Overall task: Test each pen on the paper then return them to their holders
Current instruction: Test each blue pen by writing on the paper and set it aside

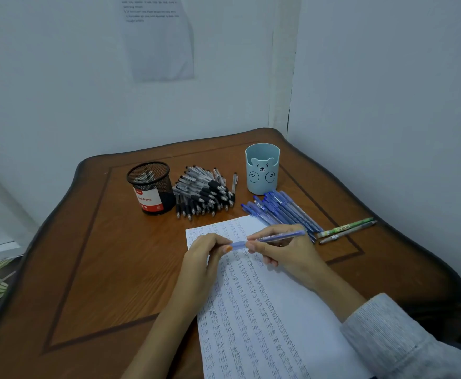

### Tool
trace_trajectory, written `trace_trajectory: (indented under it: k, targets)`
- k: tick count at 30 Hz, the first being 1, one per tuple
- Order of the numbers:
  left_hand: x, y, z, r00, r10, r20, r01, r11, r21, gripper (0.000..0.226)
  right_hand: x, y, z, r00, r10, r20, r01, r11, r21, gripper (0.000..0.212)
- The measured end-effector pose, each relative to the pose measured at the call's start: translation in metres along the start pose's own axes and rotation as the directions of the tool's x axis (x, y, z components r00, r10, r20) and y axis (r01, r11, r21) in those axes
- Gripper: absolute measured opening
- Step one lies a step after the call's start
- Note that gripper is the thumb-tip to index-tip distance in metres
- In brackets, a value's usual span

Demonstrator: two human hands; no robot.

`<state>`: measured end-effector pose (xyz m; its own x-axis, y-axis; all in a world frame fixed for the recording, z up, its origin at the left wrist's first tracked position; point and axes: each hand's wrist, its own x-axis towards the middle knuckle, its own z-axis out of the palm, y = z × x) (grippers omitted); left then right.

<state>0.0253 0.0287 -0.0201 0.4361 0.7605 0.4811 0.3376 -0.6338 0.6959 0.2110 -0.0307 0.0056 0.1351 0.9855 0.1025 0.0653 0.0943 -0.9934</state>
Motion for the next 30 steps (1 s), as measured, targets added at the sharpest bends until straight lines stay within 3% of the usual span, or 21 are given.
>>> trace_trajectory:
  k: [5, 8, 9, 11, 13, 15, 18, 23, 26, 30]
  targets:
    - [0.003, 0.005, 0.001, 0.999, -0.051, -0.003, 0.051, 0.999, -0.004, 0.013, 0.004, -0.002, -0.003, 0.999, 0.040, 0.034, -0.043, 0.993, 0.107, 0.026]
    - [0.004, 0.005, 0.000, 0.996, -0.078, -0.054, 0.078, 0.997, -0.006, 0.012, 0.006, -0.006, -0.016, 0.998, 0.047, -0.030, -0.041, 0.983, 0.181, 0.019]
    - [0.004, 0.004, -0.001, 0.994, -0.079, -0.069, 0.080, 0.997, 0.002, 0.012, 0.006, -0.008, -0.022, 0.998, 0.030, -0.055, -0.024, 0.995, 0.093, 0.014]
    - [0.004, 0.004, -0.002, 0.994, -0.067, -0.090, 0.070, 0.997, 0.026, 0.013, 0.006, -0.010, -0.033, 0.999, -0.047, 0.001, 0.045, 0.959, -0.279, 0.014]
    - [0.004, 0.004, -0.001, 0.996, -0.058, -0.072, 0.062, 0.997, 0.052, 0.016, 0.005, -0.008, -0.036, 0.989, -0.073, 0.132, 0.142, 0.744, -0.652, 0.018]
    - [0.003, 0.004, 0.001, 0.995, -0.094, 0.018, 0.092, 0.994, 0.057, 0.021, 0.004, -0.004, -0.038, 0.976, -0.135, 0.171, 0.218, 0.584, -0.782, 0.018]
    - [0.004, 0.000, 0.003, 0.981, -0.147, 0.130, 0.129, 0.983, 0.133, 0.040, 0.008, -0.002, -0.049, 0.950, -0.307, 0.058, 0.236, 0.582, -0.778, 0.013]
    - [0.004, -0.010, 0.005, 0.968, -0.045, 0.247, -0.025, 0.962, 0.272, 0.046, 0.025, -0.007, -0.057, 0.902, -0.329, -0.281, 0.001, 0.650, -0.760, 0.014]
    - [0.005, -0.012, 0.005, 0.953, -0.046, 0.301, -0.047, 0.954, 0.295, 0.054, 0.040, -0.003, -0.056, 0.900, -0.274, -0.338, -0.091, 0.641, -0.762, 0.018]
    - [0.005, -0.011, 0.004, 0.943, -0.071, 0.324, -0.030, 0.955, 0.296, 0.060, 0.044, 0.001, -0.056, 0.922, -0.242, -0.302, -0.095, 0.615, -0.783, 0.024]
